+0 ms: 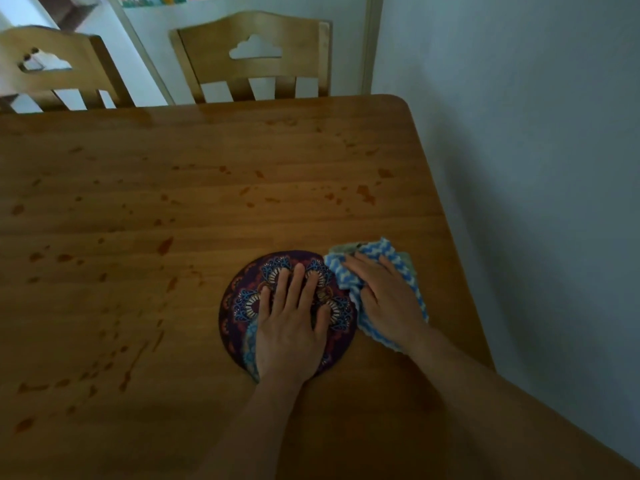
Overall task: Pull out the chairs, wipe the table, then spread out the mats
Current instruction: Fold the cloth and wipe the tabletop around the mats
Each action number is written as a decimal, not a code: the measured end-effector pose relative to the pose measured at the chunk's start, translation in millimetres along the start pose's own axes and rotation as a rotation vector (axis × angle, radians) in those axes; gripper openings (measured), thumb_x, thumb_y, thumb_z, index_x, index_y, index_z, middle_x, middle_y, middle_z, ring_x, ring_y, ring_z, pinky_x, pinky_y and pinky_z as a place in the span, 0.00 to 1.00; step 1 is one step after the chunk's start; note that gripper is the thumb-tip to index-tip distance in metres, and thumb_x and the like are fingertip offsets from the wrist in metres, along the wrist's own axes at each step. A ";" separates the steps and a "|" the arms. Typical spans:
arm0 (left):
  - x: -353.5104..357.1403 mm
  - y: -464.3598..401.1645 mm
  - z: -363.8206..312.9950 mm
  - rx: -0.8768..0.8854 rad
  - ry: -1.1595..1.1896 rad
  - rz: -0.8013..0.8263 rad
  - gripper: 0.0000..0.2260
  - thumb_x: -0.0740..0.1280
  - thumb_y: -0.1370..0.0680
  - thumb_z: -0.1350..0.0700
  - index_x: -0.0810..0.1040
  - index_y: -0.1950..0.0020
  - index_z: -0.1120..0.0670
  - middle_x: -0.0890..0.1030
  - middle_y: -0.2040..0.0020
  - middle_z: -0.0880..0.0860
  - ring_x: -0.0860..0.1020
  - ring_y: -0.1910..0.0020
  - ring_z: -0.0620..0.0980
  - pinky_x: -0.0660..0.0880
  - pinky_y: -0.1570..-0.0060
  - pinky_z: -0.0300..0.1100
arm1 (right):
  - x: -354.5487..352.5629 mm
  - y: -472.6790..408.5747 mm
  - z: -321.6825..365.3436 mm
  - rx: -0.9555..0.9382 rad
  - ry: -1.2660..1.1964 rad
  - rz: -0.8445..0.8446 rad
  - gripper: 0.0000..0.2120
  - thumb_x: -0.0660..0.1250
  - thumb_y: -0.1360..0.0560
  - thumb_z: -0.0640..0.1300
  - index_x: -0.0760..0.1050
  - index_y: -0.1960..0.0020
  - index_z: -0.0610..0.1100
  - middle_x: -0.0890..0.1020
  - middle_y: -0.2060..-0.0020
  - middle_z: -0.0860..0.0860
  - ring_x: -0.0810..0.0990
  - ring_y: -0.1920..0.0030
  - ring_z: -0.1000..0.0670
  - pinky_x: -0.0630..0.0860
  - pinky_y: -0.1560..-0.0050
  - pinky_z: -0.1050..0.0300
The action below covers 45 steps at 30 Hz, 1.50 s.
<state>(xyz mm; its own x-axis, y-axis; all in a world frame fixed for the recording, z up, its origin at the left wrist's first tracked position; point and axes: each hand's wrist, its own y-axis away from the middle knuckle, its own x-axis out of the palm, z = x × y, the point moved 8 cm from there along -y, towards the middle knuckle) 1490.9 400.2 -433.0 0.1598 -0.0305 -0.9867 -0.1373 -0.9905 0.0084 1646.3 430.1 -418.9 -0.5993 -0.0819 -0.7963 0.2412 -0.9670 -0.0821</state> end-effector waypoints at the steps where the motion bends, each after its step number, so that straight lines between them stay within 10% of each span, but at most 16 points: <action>1: 0.2 -0.6 1.2 -0.002 0.000 0.004 0.27 0.43 0.18 0.38 0.53 0.20 0.45 0.50 0.20 0.46 0.44 0.21 0.48 0.45 0.23 0.52 | 0.0 15.6 -1.6 -0.011 -0.029 -0.002 0.23 0.51 0.19 0.40 0.67 0.26 0.49 0.69 0.27 0.52 0.58 0.26 0.61 0.43 0.23 0.61; 9: -2.1 -0.8 -0.8 -0.012 0.005 0.001 0.30 0.37 0.20 0.37 0.54 0.20 0.46 0.50 0.20 0.47 0.44 0.21 0.48 0.46 0.23 0.53 | 2.0 124.9 5.5 0.069 -0.235 0.015 0.21 0.50 0.19 0.44 0.72 0.30 0.52 0.71 0.29 0.58 0.62 0.26 0.59 0.51 0.24 0.60; 13: -1.8 -0.4 -2.2 -0.004 -0.006 0.012 0.31 0.35 0.21 0.37 0.51 0.20 0.46 0.48 0.19 0.47 0.41 0.21 0.48 0.44 0.23 0.52 | -16.8 112.5 13.9 0.362 -0.606 -0.037 0.17 0.54 0.17 0.41 0.73 0.36 0.58 0.78 0.39 0.62 0.75 0.37 0.61 0.72 0.38 0.65; 19: -3.6 0.8 -2.1 -0.001 0.003 -0.008 0.30 0.39 0.20 0.38 0.55 0.20 0.47 0.51 0.19 0.48 0.45 0.21 0.49 0.47 0.23 0.53 | -48.5 91.2 -7.9 0.690 -1.169 -0.242 0.16 0.61 0.22 0.34 0.77 0.39 0.47 0.84 0.46 0.46 0.84 0.48 0.46 0.79 0.51 0.52; 23: -3.1 -0.2 -1.2 -0.013 0.003 -0.006 0.29 0.40 0.19 0.38 0.54 0.20 0.47 0.51 0.20 0.48 0.45 0.21 0.49 0.47 0.23 0.54 | -78.7 111.1 -38.4 0.623 -0.453 -0.444 0.24 0.61 0.22 0.47 0.64 0.26 0.51 0.70 0.29 0.50 0.69 0.30 0.51 0.67 0.30 0.48; 29: -1.0 0.2 -0.6 -0.013 0.006 -0.034 0.27 0.44 0.19 0.39 0.56 0.21 0.47 0.54 0.20 0.48 0.48 0.21 0.49 0.50 0.23 0.54 | 0.6 70.1 -8.0 0.319 0.433 -0.048 0.28 0.44 0.18 0.56 0.59 0.22 0.45 0.55 0.21 0.45 0.48 0.21 0.46 0.48 0.23 0.44; 38: -0.2 -2.0 0.6 -0.006 0.018 -0.028 0.27 0.44 0.18 0.39 0.56 0.21 0.46 0.54 0.20 0.48 0.49 0.21 0.50 0.47 0.24 0.53 | -17.5 -52.9 -57.8 0.388 0.534 0.002 0.30 0.43 0.18 0.60 0.51 0.21 0.46 0.48 0.21 0.43 0.45 0.21 0.43 0.43 0.23 0.44; 45: 1.2 0.0 1.9 -0.011 0.009 -0.022 0.27 0.46 0.18 0.39 0.58 0.21 0.47 0.55 0.20 0.48 0.49 0.21 0.50 0.50 0.23 0.54 | 4.8 40.2 -12.4 0.257 0.491 0.029 0.31 0.43 0.19 0.59 0.51 0.20 0.45 0.49 0.21 0.43 0.44 0.21 0.44 0.47 0.22 0.43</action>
<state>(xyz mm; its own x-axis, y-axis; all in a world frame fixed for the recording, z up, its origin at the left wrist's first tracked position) 1489.1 400.4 -434.5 0.1712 -0.0094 -0.9852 -0.1229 -0.9923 -0.0119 1662.5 393.8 -433.5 -0.1540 -0.0464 -0.9870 0.0218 -0.9988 0.0435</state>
